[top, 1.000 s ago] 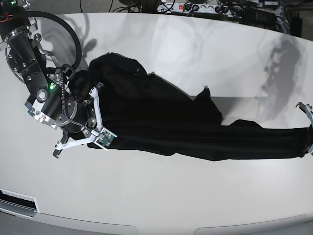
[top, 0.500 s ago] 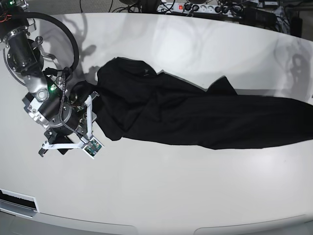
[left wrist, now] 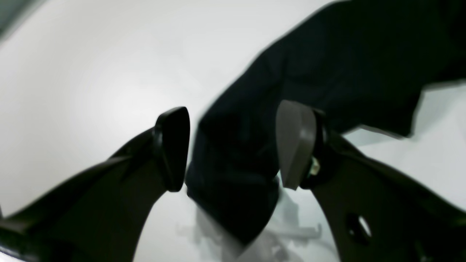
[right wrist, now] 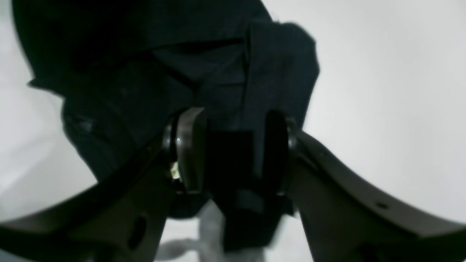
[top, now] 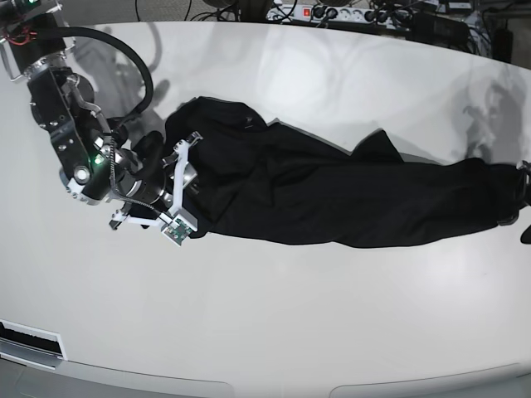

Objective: Layout the t-shirt on the table in an organized manner, then fold the t-shirt properly
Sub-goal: 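Grasp the shirt edge with the right gripper and reach the left gripper in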

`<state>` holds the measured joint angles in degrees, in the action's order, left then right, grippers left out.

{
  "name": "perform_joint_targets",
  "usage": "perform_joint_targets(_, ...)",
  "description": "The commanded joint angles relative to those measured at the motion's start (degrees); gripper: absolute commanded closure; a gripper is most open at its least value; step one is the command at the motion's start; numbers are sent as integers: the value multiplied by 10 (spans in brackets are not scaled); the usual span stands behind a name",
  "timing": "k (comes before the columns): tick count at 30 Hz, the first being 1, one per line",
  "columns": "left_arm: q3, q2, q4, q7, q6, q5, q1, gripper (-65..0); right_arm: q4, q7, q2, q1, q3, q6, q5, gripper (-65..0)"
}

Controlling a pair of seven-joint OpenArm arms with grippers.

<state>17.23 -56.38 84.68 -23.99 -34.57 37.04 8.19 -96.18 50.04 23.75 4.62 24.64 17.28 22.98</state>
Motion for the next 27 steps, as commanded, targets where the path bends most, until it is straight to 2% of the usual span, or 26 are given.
perform_joint_targets(1, 8, -17, 6, 11, 2, 4, -11, -381, 7, -14, -7, 10, -3, 1, -9, -290)
perform_joint_targets(4, 8, -17, 6, 10, 2, 8, -24, -381, 40, -16, -37, 11, -3, -23, -73, -289)
perform_joint_targets(7, 8, -17, 6, 4, 2, 53, -41, -381, 44, -25, -54, 10, -3, -56, -107, -289)
perform_joint_targets(11, 8, -16, 6, -56, 2, 127, -63, -381, 44, -23, -65, 11, -3, -107, -172, -289)
perform_joint_targets(13, 8, -14, 6, -70, -4, 146, -64, -381, 44, -25, -67, 11, -3, -130, -184, -289)
perform_joint_targets(18, 8, 16, 6, -75, -54, 175, -64, -381, 44, -51, -70, 11, -3, -133, -184, -289)
perform_joint_targets(27, 8, 108, 6, -101, -54, 190, -60, -375, 44, -48, -79, 42, -3, -143, -184, -289)
